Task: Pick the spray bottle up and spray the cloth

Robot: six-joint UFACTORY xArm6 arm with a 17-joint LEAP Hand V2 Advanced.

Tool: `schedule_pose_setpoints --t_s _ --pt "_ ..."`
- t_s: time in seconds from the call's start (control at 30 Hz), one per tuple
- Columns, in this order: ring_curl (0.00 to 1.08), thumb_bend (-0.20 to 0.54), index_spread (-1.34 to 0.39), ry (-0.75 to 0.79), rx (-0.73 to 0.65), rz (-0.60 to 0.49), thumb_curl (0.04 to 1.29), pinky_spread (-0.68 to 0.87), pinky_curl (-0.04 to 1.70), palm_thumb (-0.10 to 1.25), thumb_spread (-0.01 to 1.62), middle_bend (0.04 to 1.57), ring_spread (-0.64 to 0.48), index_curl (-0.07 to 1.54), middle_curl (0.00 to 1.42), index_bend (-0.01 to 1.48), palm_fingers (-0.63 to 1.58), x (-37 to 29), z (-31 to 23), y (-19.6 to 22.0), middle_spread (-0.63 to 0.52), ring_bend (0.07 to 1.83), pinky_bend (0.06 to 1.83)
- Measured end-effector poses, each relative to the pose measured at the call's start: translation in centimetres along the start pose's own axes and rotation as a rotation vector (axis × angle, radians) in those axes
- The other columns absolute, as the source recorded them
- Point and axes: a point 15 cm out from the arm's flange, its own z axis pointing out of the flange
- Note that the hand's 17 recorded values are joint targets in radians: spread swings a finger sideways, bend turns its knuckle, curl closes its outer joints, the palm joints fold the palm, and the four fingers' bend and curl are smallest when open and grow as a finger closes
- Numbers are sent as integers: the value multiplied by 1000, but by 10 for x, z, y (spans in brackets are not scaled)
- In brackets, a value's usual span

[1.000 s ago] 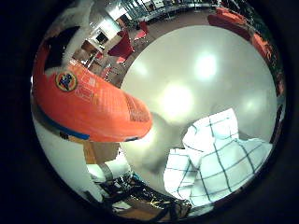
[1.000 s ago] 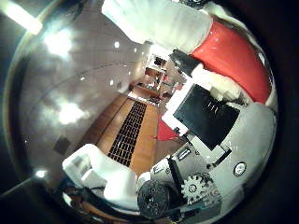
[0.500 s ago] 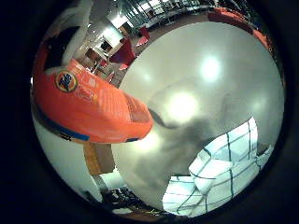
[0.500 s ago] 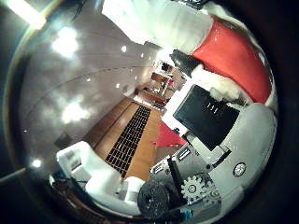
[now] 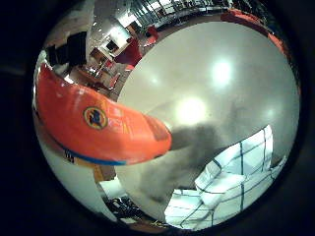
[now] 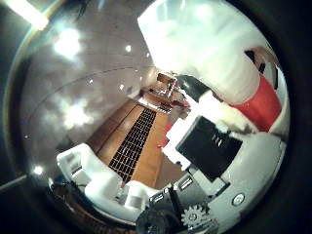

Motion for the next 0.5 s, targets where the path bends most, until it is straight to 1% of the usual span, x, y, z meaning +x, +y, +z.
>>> schedule_pose_setpoints --t_s 0.03,0.07,0.1,0.2,0.3,0.4,0.5 --pt "623 -21 -363 0 -1 0 595 -351 951 756 1091 949 -241 594 574 254 366 0 0 0 -127 1177 897" --pt "613 -25 -369 1 -1 0 580 -305 949 741 1100 899 -229 601 562 297 237 0 0 1 -117 1122 826" --pt "585 -24 -376 1 -2 -3 566 -255 925 735 1107 847 -212 586 541 306 162 0 0 1 -106 1071 769" --pt "519 -22 -357 1 0 -7 524 -29 866 724 1119 741 -123 552 500 338 78 -1 -1 0 -59 909 649" --pt "469 -21 -321 3 1 -13 497 194 785 718 1116 646 -38 512 461 320 72 -2 -3 -1 -12 806 566" --pt "433 -22 -301 3 8 -17 478 327 703 714 1113 581 17 479 435 285 108 -3 -5 -4 15 730 505" --pt "409 -20 -296 10 31 -39 469 378 651 715 1112 540 41 459 421 255 143 -8 -16 -11 25 681 468"
